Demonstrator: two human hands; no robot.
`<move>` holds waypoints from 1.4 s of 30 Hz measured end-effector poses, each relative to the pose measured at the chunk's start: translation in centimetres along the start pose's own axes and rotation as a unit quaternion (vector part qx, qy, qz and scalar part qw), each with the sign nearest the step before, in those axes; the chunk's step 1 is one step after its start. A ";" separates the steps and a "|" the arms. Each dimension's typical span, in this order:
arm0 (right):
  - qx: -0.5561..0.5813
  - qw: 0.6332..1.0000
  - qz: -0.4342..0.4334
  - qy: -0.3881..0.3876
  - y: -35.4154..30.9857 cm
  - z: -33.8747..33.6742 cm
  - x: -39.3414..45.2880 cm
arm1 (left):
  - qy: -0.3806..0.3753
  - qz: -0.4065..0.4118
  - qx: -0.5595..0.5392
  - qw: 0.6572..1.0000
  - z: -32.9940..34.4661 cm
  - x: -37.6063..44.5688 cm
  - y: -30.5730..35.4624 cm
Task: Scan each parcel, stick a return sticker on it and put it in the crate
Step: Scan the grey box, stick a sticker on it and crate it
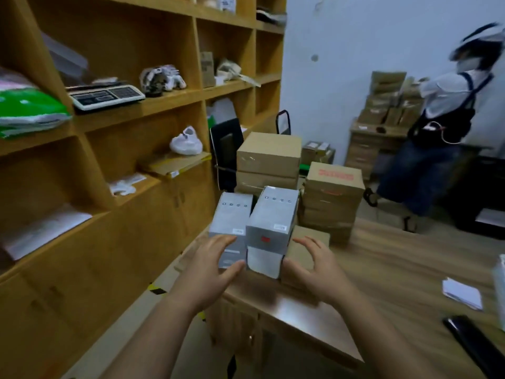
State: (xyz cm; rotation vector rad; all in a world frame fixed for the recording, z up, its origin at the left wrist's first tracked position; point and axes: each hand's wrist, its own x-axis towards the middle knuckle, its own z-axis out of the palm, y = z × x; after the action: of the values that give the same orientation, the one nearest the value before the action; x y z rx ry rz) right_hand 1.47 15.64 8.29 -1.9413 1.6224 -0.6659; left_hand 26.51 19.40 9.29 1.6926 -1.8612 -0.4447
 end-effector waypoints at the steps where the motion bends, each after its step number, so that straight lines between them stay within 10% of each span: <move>1: 0.001 1.000 0.005 0.002 0.4 0.2 1.2 | -0.005 0.004 0.000 1.000 0.4 1.4 -0.5; 26: -0.015 0.990 0.137 0.010 3.9 6.0 17.6 | -0.199 0.055 -0.004 0.979 8.5 22.7 -9.4; 42: 0.133 0.977 0.132 0.106 17.7 -3.8 6.8 | -0.158 0.062 -0.184 0.968 20.3 17.5 6.7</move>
State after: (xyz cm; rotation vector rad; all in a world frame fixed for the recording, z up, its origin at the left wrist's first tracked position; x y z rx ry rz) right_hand -12.95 6.06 -0.39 -1.4738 1.7745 -0.9512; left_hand 8.28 0.43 0.87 1.3062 -1.9393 -0.9894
